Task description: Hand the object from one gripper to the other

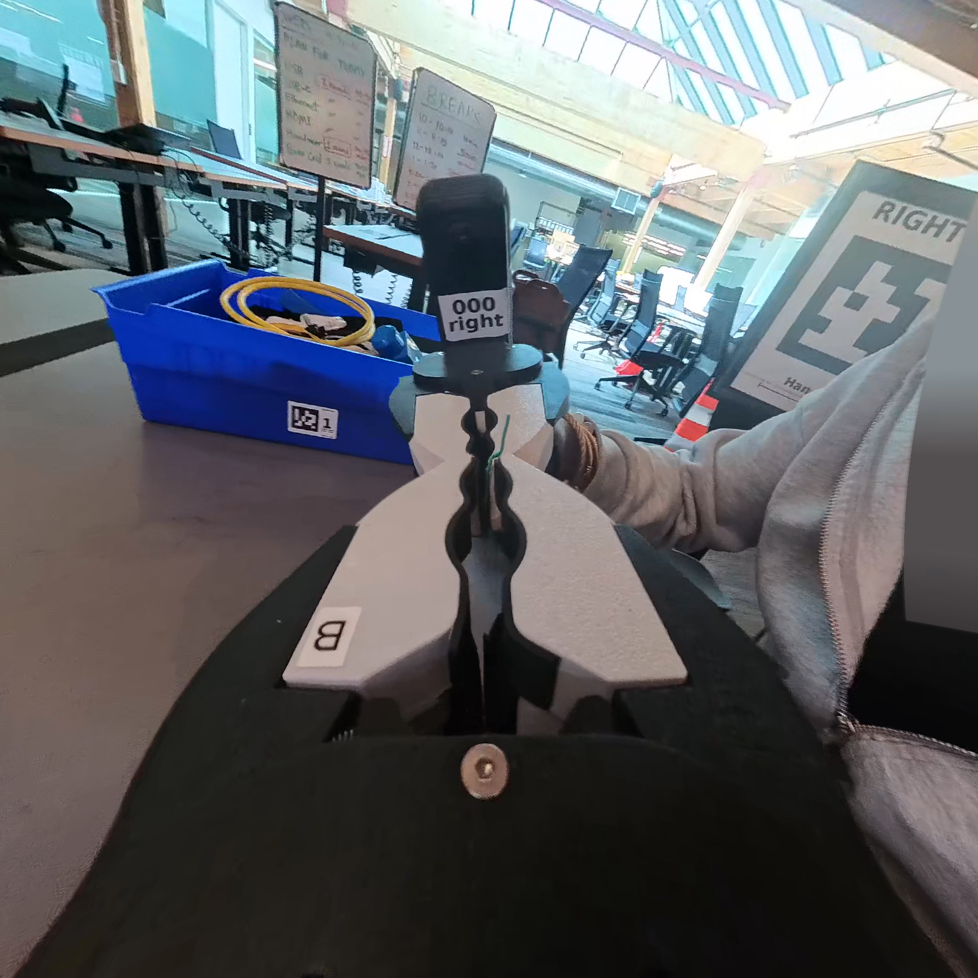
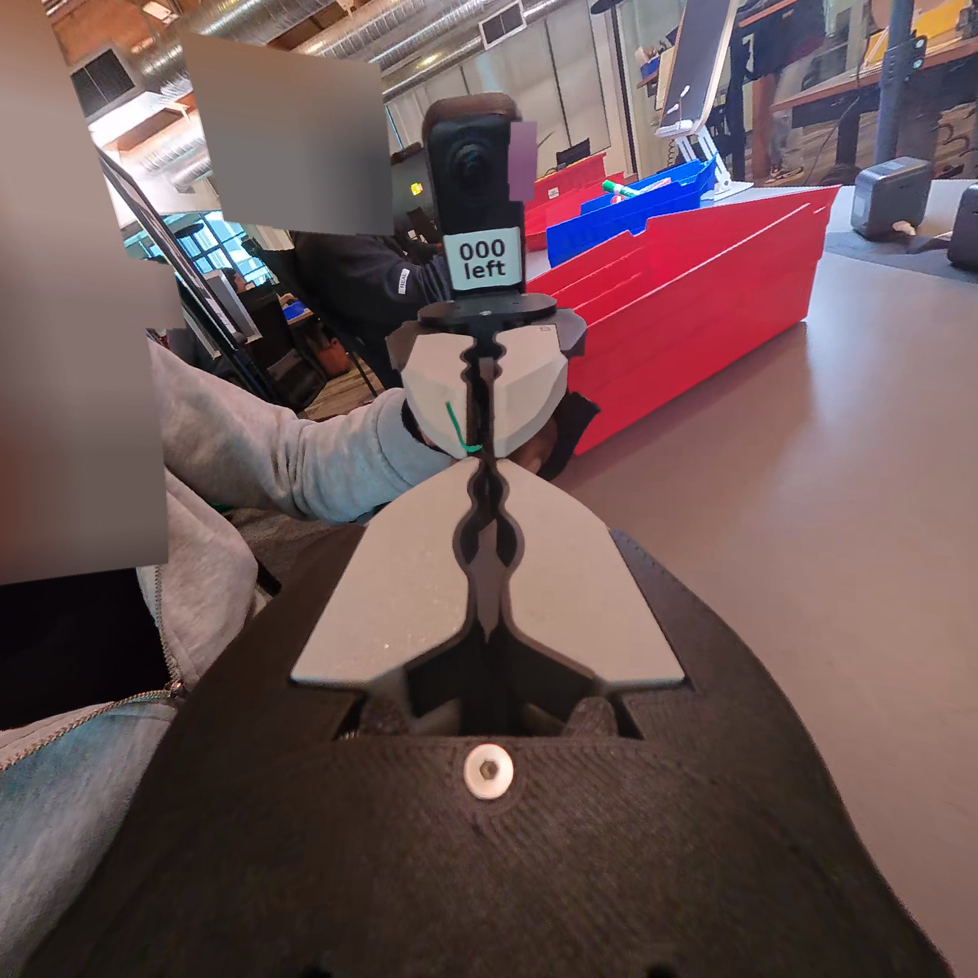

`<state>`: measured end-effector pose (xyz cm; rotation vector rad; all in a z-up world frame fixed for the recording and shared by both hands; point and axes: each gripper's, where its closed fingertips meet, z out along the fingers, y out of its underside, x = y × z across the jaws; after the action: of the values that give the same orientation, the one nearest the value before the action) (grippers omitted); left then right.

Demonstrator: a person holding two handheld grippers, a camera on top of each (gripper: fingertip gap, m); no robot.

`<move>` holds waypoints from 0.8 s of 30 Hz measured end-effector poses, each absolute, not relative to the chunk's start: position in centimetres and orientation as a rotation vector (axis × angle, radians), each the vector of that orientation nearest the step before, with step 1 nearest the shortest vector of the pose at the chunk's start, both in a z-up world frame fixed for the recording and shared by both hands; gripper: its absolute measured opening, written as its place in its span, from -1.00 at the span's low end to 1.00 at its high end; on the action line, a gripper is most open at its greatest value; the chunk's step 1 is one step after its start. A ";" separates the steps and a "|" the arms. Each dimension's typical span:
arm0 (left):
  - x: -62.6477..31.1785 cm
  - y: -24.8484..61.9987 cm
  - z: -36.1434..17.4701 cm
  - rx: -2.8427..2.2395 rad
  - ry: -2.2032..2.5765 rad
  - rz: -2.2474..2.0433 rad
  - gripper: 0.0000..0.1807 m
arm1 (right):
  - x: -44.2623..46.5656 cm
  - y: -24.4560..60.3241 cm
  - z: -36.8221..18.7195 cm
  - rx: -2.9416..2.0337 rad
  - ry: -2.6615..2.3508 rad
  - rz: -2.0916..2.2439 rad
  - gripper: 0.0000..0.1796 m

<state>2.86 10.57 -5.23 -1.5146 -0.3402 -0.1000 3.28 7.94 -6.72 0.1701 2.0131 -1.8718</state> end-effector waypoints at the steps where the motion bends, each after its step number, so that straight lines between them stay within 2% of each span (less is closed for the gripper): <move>1: 3.1 10.6 -5.2 -1.514 -0.336 -0.128 -0.98 | 3.4 7.9 -6.7 0.163 2.013 -1.869 -1.00; 6: 3.0 10.3 -4.6 -1.464 -0.375 -0.181 -1.00 | 3.6 7.9 -6.2 0.147 1.983 -1.894 -1.00; 12: 2.5 9.3 -4.0 -1.373 -0.465 -0.326 -1.00 | 2.6 9.2 -4.1 -0.066 2.103 -2.219 -0.67; 14: 2.5 9.4 -4.4 -1.384 -0.496 -0.384 -1.00 | 2.2 10.0 -3.1 -0.365 2.347 -2.508 -0.67; 17: 2.6 9.8 -5.5 -1.416 -0.548 -0.461 -1.00 | 3.1 10.8 -2.5 -1.273 2.849 -2.764 -0.74; 20: 3.0 10.3 -6.4 -1.458 -0.577 -0.514 -1.00 | 2.7 10.0 -4.6 -1.979 3.243 -2.336 -0.73; 24: 3.3 10.5 -7.1 -1.502 -0.597 -0.546 -1.00 | 2.3 9.6 -5.8 -2.366 3.354 -1.990 -0.72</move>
<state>3.30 10.50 -7.13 -1.5017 -0.5971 -0.5465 2.26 9.60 -5.81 -2.3657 3.3536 -1.9904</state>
